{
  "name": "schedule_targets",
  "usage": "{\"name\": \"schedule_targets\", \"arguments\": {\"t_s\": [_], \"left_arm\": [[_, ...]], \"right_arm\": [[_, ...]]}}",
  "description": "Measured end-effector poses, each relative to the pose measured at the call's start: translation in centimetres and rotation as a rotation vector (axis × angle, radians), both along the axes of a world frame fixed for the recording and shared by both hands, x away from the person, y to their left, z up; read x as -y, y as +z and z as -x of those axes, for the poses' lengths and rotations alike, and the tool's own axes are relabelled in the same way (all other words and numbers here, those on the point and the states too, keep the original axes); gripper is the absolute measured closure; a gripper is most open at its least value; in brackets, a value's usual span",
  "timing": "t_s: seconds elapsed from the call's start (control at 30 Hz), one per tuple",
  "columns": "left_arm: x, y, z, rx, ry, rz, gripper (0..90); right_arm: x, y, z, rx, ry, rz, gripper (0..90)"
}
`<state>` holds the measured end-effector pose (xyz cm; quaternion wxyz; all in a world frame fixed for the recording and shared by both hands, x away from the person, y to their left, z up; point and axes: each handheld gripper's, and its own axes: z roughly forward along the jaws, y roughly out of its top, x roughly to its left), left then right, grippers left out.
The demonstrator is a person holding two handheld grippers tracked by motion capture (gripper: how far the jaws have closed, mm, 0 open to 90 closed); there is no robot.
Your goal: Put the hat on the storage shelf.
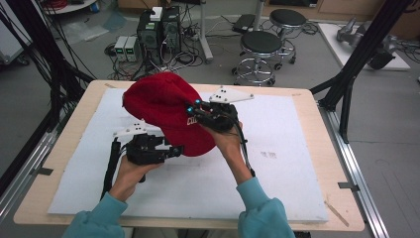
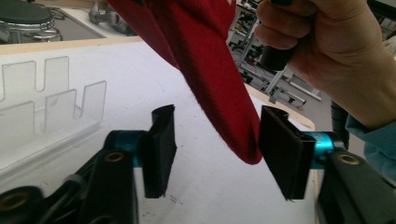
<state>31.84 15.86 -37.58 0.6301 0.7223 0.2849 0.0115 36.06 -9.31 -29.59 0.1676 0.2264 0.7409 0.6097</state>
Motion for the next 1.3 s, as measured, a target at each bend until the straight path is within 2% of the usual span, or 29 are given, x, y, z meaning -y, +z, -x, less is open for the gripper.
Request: {"name": "schedule_targets", "arguments": {"t_s": [0.2, 0.37, 0.6, 0.8, 0.87, 0.97, 1.0, 1.07, 1.2, 1.3], "left_arm": [[0.2, 0.2, 0.1, 0.014, -0.011, -0.011, 63.4], [0.2, 0.2, 0.1, -0.008, -0.032, -0.014, 71.0], [-0.1, 0.4, 0.1, -0.013, -0.048, -0.017, 83.2], [-0.3, 0.7, 0.2, -0.009, -0.032, -0.052, 85.0], [-0.3, 0.8, 0.3, 0.008, -0.017, -0.073, 85.1], [-0.3, 1.0, 0.4, 0.021, -0.010, -0.084, 85.1], [-0.4, 1.1, 0.4, 0.028, -0.010, -0.095, 85.1], [-0.5, 1.2, 0.5, 0.037, -0.003, -0.107, 85.2], [-0.6, 1.2, 0.4, 0.043, 0.014, -0.139, 85.1], [-1.0, 1.4, 0.3, 0.059, 0.031, -0.153, 85.1]], "right_arm": [[-0.2, 0.0, 0.2, 0.010, 0.021, 0.011, 84.1], [-0.3, -0.3, 0.1, 0.003, 0.032, 0.028, 84.1], [-0.4, -0.4, 0.0, -0.003, 0.060, 0.048, 83.9], [-0.5, -0.5, 0.0, 0.007, 0.085, 0.063, 81.6], [-0.6, -0.5, 0.0, 0.006, 0.086, 0.065, 79.3], [-0.5, -0.5, 0.0, 0.010, 0.085, 0.071, 66.5], [-0.5, -0.5, -0.1, 0.009, 0.097, 0.066, 58.5], [-0.4, -0.5, -0.1, -0.004, 0.092, 0.060, 43.8], [-0.4, -0.9, -0.4, -0.049, 0.100, 0.071, 21.5], [-0.2, -1.0, -0.5, -0.072, 0.081, 0.097, 11.7]]}}
